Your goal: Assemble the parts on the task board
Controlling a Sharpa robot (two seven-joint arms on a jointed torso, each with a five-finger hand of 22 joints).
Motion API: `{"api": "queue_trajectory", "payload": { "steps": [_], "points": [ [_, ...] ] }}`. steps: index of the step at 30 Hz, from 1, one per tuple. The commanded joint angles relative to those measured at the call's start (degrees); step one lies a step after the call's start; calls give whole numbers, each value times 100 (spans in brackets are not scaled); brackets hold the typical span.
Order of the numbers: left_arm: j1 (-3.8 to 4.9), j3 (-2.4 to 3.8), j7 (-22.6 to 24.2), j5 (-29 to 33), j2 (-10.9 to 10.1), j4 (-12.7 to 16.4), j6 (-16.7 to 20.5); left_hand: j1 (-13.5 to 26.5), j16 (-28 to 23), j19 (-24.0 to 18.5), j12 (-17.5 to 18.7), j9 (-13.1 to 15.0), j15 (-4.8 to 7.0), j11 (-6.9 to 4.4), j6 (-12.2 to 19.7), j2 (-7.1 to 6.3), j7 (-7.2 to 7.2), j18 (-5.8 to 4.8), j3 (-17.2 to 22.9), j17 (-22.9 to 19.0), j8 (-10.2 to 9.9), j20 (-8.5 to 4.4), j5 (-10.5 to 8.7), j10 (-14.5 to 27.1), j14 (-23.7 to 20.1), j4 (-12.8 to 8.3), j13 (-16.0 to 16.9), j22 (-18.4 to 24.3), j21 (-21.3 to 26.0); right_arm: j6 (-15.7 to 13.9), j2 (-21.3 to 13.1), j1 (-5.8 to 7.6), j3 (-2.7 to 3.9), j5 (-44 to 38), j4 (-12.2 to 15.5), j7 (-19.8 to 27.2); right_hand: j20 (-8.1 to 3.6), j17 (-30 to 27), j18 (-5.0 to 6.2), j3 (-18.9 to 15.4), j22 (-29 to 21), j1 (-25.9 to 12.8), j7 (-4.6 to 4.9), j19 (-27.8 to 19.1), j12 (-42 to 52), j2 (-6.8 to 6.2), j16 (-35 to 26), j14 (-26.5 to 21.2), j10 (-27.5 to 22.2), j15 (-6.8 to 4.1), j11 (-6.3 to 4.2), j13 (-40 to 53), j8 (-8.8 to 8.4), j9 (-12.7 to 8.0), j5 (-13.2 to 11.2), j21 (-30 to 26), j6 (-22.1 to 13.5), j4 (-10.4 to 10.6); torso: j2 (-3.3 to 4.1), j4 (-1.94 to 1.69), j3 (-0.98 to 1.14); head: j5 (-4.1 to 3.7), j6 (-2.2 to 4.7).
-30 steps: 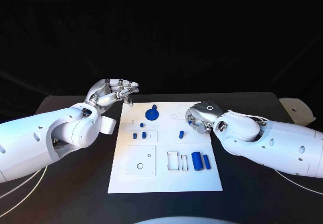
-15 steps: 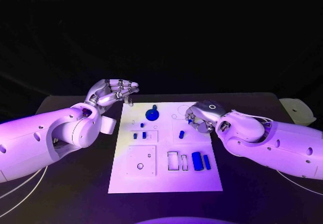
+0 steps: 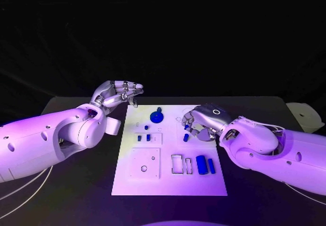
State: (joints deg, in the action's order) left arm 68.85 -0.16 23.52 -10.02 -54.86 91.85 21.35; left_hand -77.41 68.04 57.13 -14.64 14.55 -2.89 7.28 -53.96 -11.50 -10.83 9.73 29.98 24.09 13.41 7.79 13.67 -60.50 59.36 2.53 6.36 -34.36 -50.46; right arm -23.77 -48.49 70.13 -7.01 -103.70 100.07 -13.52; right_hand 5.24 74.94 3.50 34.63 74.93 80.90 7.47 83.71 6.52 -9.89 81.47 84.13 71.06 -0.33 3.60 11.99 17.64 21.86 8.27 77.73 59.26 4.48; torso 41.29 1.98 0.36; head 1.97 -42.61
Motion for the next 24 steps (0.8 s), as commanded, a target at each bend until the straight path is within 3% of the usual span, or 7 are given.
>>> {"api": "queue_trajectory", "payload": {
  "steps": [1, 5, 10, 16, 18, 24],
  "points": [
    [-2, 3, 73, 58, 49, -45, 3, -38, -23, -17, 21, -3, -2, 0, 29, -3, -25, 82, 26, -5, -27, 22, 17, 44, -21, 0, -8, 7, 31, -252, 98, -17, 6, -12, 194, 195, -11, 289, -119, 16, 1140, -65, 7, 187, -21, -8, -32, 338, 27, -46, -5, 7, 16, 15, -7, 35, 20, -43, -14, -36, 3, 118, 23],
    [-6, 2, 81, 76, 107, -142, 0, -30, -23, -19, 19, -3, -4, 4, 31, -8, -30, 82, 31, -8, -29, 23, 14, 47, -25, -2, -9, 6, 30, -294, 255, -50, 8, 6, 297, 244, -11, 288, -121, 17, 1144, -65, 8, 191, -23, -8, -32, 338, 28, -46, -5, 7, 16, 16, -2, 46, 19, -45, -43, -71, 1, 249, -17],
    [-8, -2, 90, 102, 170, -254, -11, -14, -23, -21, 17, -3, -8, 7, 31, -17, -33, 80, 29, -10, -28, 26, 9, 50, -28, 1, -10, 5, 30, -310, 484, -112, 1, 81, 220, 342, -11, 288, -123, 17, 1150, -69, 10, 195, -27, -16, -31, 338, 31, -46, -4, 8, 15, 19, 7, 60, 16, -53, -73, -80, -1, 446, -89],
    [-8, -12, 85, 125, 248, -354, -19, -4, -22, -23, 16, -3, -10, 8, 30, -20, -33, 80, 28, -11, -27, 28, 5, 52, -29, 4, -10, 5, 31, -294, 752, -281, -20, 126, 24, 413, -11, 292, -124, 14, 1152, -76, 12, 197, -29, -20, -28, 339, 32, -46, -2, 9, 15, 21, 9, 65, 15, -53, -96, -73, 1, 669, -190],
    [-8, -14, 83, 128, 276, -375, -20, -1, -22, -24, 15, -3, -11, 8, 30, -20, -32, 79, 28, -12, -27, 28, 4, 52, -30, 5, -10, 5, 31, -283, 845, -348, -36, 132, -43, 429, -11, 291, -125, 13, 1154, -78, 13, 199, -30, -20, -28, 339, 34, -45, -2, 9, 15, 21, 10, 69, 15, -53, -88, -60, 2, 723, -205],
    [-8, -18, 76, 132, 343, -407, -29, -1, -22, -24, 15, -3, -11, 8, 30, -20, -32, 79, 28, -12, -27, 28, 4, 52, -30, 5, -10, 5, 31, -244, 1051, -510, -76, 157, -211, 459, -11, 292, -130, 13, 1164, -82, 13, 209, -31, -19, -26, 340, 35, -45, -1, 10, 15, 23, 10, 98, 15, -53, -81, -73, -8, 762, -265]
  ]
}}
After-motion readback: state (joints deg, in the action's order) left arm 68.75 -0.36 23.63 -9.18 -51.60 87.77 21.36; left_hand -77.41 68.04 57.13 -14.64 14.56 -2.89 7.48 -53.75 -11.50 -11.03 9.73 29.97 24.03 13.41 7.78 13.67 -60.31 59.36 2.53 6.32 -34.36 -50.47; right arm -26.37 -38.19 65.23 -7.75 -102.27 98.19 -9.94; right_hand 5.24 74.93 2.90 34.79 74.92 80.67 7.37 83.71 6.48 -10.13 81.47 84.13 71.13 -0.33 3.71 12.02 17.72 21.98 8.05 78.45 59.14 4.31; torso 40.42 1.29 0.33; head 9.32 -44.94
